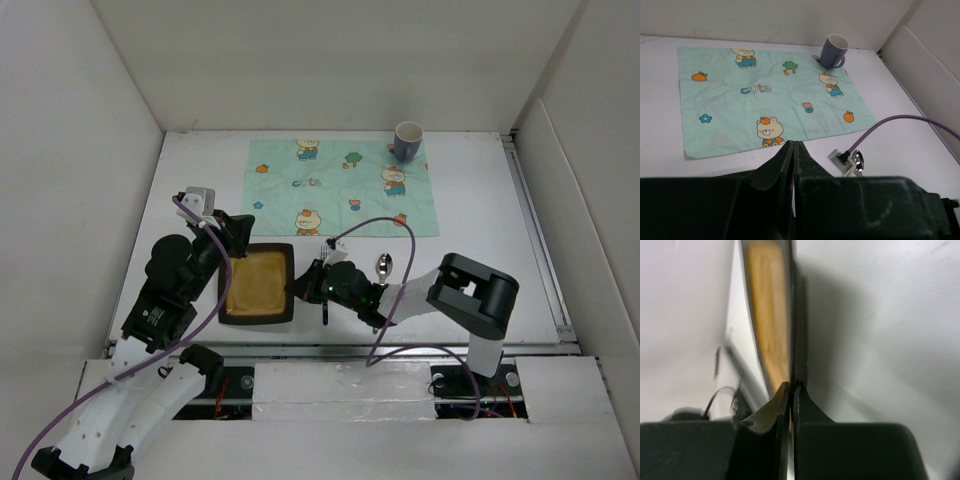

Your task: Set the dinner table for one person

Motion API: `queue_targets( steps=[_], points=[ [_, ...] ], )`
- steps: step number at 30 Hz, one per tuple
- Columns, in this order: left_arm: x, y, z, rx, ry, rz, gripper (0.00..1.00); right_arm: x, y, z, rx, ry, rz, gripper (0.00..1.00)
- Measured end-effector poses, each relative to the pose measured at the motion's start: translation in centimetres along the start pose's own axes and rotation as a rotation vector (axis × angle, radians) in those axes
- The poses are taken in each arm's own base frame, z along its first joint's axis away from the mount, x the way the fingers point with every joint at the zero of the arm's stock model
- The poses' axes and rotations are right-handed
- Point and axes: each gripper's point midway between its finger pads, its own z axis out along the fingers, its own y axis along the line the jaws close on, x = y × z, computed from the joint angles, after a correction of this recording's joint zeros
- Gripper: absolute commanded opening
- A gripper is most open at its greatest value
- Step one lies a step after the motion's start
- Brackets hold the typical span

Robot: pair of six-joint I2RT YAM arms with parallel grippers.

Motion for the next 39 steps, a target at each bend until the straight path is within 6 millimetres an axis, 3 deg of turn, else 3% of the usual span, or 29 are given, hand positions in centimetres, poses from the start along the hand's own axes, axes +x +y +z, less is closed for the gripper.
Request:
queue_targets(
  steps=[2,10,15,22,25,29,39],
  points=[
    [0.1,0.1,0.1,-0.006,0.003,0.000,0.00,-1.6,0.2,-0.8,0.021,-0.056,-0.042,0.00],
    [-0.2,0.5,0.0,-0.027,-0.009,0.000,0.00,-8.4,1.0,-3.6,-0.071,-0.002,-0.045,0.00],
    [-0.2,0.5,0.0,-0.028,-0.013,0.000,0.00,-14.9,-0.1,-4.6,-0.069,-0.054,-0.016,0.00],
    [-0.4,0.4,-0.2,-0.025,-0.019,-0.001,0.00,-25.8,-2.4,-7.0,-0.034,-0.197,-0.014,0.00],
    [-0.4,0.4,-0.2,-0.024,-0.018,-0.001,0.00,-29.2,-3.5,-7.2,-0.028,-0.243,-0.012,0.00],
    [-0.4,0.4,-0.2,-0.023,-0.018,-0.001,0.00,-30.9,-5.2,-6.0,-0.023,-0.230,-0.007,0.00],
    [-0.2,0.4,0.0,-0.024,-0.012,0.000,0.00,-29.0,-12.1,-3.6,0.054,-0.120,0.096,0.00]
  ],
)
